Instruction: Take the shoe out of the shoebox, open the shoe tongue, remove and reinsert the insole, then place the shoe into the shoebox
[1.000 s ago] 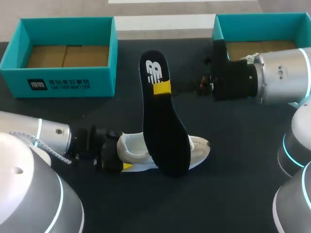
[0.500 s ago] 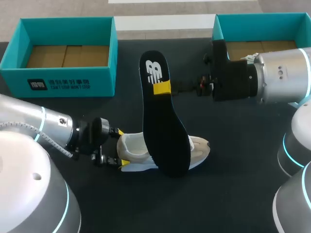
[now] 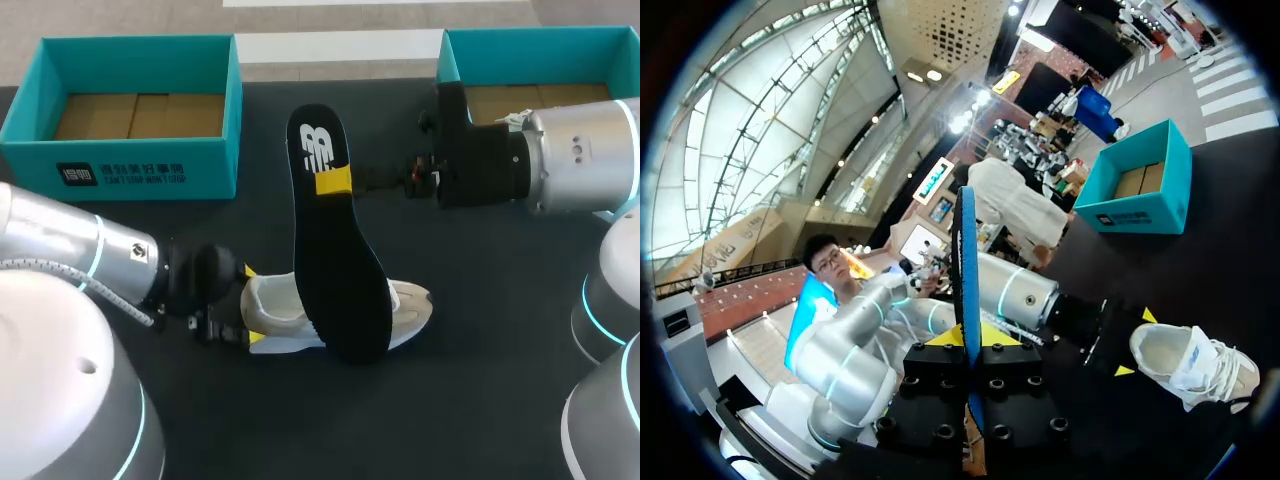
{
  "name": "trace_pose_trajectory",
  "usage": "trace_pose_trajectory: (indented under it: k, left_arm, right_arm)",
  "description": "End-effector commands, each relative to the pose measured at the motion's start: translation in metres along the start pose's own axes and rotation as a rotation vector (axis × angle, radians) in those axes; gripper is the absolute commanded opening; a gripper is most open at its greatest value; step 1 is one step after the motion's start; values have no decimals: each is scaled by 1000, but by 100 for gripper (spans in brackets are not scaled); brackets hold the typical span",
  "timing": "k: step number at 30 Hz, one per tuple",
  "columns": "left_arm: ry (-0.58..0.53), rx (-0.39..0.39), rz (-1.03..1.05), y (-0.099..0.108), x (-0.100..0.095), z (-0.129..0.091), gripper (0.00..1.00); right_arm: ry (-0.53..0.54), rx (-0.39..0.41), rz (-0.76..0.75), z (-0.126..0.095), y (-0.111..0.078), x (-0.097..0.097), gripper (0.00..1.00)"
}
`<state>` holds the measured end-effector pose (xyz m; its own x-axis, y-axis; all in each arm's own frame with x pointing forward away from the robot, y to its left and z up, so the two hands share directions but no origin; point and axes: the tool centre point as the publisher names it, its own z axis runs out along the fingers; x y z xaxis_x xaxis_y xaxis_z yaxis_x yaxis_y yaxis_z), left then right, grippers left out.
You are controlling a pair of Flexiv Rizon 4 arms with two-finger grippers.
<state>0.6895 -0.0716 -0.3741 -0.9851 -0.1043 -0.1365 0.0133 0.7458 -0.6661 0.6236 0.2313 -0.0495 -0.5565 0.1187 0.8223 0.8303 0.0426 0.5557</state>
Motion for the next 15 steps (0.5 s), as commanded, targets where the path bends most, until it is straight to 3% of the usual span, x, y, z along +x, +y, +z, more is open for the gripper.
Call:
trace_pose_trajectory:
  k: [1, 8, 15]
  left_arm:
    - [10, -125, 27, -8, -3, -11, 100]
    - [20, -259, 47, -17, -8, -17, 100]
    - [22, -264, 45, -17, -10, -18, 100]
  right_arm:
    - [-5, -2, 1, 5, 0, 0, 0]
    - [-5, -2, 1, 5, 0, 0, 0]
    - [-5, -2, 1, 5, 0, 0, 0]
